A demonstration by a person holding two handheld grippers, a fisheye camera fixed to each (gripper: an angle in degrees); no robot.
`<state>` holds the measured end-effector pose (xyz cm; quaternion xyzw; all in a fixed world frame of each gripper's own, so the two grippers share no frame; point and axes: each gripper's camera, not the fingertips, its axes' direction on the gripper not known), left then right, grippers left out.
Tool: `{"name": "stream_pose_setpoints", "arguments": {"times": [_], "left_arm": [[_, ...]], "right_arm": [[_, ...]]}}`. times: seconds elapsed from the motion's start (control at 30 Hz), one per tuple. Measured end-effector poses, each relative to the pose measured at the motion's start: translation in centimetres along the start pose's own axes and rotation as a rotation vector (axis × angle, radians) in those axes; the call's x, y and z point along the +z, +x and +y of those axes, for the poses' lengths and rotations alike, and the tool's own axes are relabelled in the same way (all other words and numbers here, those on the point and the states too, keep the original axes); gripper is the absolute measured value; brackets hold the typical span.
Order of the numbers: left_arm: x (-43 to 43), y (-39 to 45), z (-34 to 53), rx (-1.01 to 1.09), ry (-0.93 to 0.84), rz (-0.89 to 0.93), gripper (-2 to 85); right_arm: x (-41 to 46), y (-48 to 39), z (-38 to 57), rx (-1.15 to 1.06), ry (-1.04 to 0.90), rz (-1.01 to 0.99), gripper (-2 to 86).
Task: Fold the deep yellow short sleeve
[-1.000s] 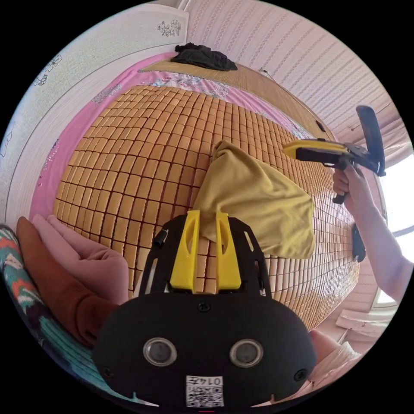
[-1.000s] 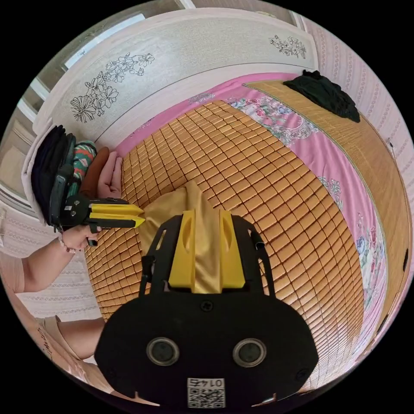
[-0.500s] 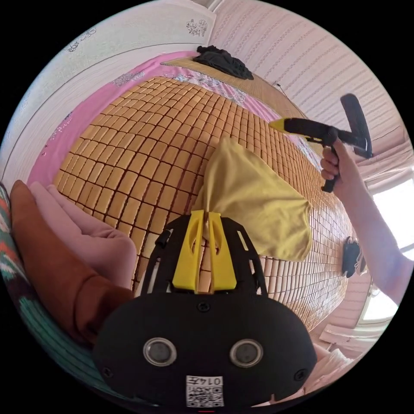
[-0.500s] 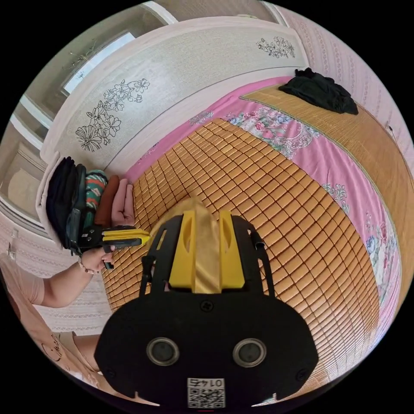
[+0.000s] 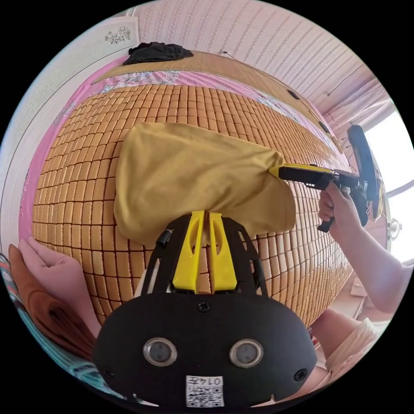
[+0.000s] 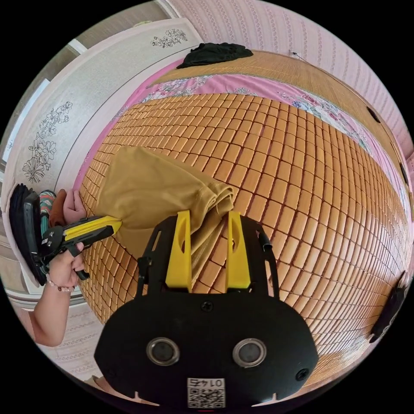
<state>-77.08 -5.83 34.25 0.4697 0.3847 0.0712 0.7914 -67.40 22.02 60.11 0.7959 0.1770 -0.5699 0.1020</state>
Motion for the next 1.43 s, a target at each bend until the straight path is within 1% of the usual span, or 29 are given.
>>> {"name": "stream_pose_setpoints", "arguments": {"times": [0.07,0.1,0.17,0.23,0.33,0.4,0.43,0.5,0.53,0.6,0.63,0.7,0.77,0.8,0.9,1.0,1.07,1.1,1.13,1.17,1.23,1.33,1.4,1.43], "left_arm": [[0.3,-0.8,-0.1,-0.024,0.007,0.000,-0.6],[0.5,-1.3,-0.1,-0.032,0.010,-0.011,-0.8],[0.8,-1.6,-0.2,-0.040,0.009,-0.043,-0.9],[1.2,-1.4,-0.4,-0.025,-0.003,-0.109,-1.0],[2.5,-0.8,-0.8,0.027,-0.050,-0.236,-1.0],[3.3,-1.7,-1.1,-0.042,-0.056,-0.321,-1.0],[3.4,-2.1,-1.2,-0.076,-0.043,-0.331,-1.0],[2.1,-3.6,-1.6,-0.191,0.083,-0.301,-1.0],[1.5,-3.5,-1.6,-0.202,0.121,-0.304,-1.0],[-1.4,-1.8,-1.4,-0.177,0.266,-0.324,-0.9],[-2.0,-1.1,-1.2,-0.162,0.292,-0.328,-0.9],[-2.1,1.4,-0.2,-0.102,0.324,-0.338,-0.8],[-0.3,2.1,0.6,-0.095,0.309,-0.321,-0.6],[1.6,2.2,0.7,-0.098,0.253,-0.291,-0.2],[6.7,2.3,1.0,-0.113,0.158,-0.225,1.2],[11.8,2.5,0.8,-0.142,0.089,-0.156,1.6],[14.4,3.0,0.7,-0.151,0.061,-0.173,1.5],[14.7,3.8,0.5,-0.134,0.056,-0.195,1.4],[15.1,4.2,0.3,-0.116,0.019,-0.216,1.4],[15.3,5.3,0.3,-0.080,-0.026,-0.262,1.3],[14.2,7.5,1.4,-0.025,-0.015,-0.274,1.0],[12.0,13.3,4.4,0.073,0.014,-0.240,0.2],[12.0,20.2,6.8,0.201,0.020,-0.167,-0.7],[12.4,22.1,7.4,0.236,0.023,-0.163,-0.7]], "right_arm": [[-0.4,-1.8,0.3,-0.038,-0.011,0.104,11.7],[-0.6,-2.1,0.4,-0.044,-0.011,0.118,11.5],[-1.5,-3.6,1.0,-0.129,0.017,0.040,8.1],[-1.4,-5.0,1.1,-0.147,-0.010,0.075,7.9],[-1.9,-7.1,0.9,-0.137,0.015,0.085,6.3],[-2.0,-8.3,0.1,-0.132,0.026,-0.008,5.5],[-1.7,-9.5,-0.8,-0.118,0.035,-0.053,5.4],[-1.0,-12.0,-2.7,-0.105,0.050,-0.115,5.5],[-0.5,-13.9,-4.2,-0.121,0.037,-0.170,5.7],[-0.1,-16.0,-6.2,-0.095,-0.011,-0.250,6.3],[-0.3,-16.4,-6.6,-0.093,-0.017,-0.292,6.7],[-1.0,-15.9,-5.9,-0.079,-0.031,-0.275,7.2],[-3.5,-13.8,-3.1,-0.087,-0.023,-0.246,6.8],[-4.2,-13.2,-2.2,-0.090,-0.019,-0.237,6.6],[-8.4,-10.2,3.3,-0.127,-0.022,-0.199,6.1],[-12.6,-7.8,10.4,-0.155,-0.066,-0.199,5.8],[-16.0,-6.4,16.7,-0.169,-0.108,-0.183,5.1],[-16.9,-6.1,18.2,-0.169,-0.116,-0.172,4.8],[-18.7,-5.4,21.3,-0.162,-0.130,-0.143,4.4],[-20.7,-4.6,24.2,-0.143,-0.142,-0.118,4.2],[-24.0,-2.9,28.3,-0.091,-0.135,-0.094,4.6],[-30.2,1.1,34.5,0.040,-0.097,-0.021,6.4],[-34.7,4.3,38.0,0.118,-0.052,0.050,7.5],[-38.0,6.6,40.2,0.160,-0.020,0.108,8.5]]}}
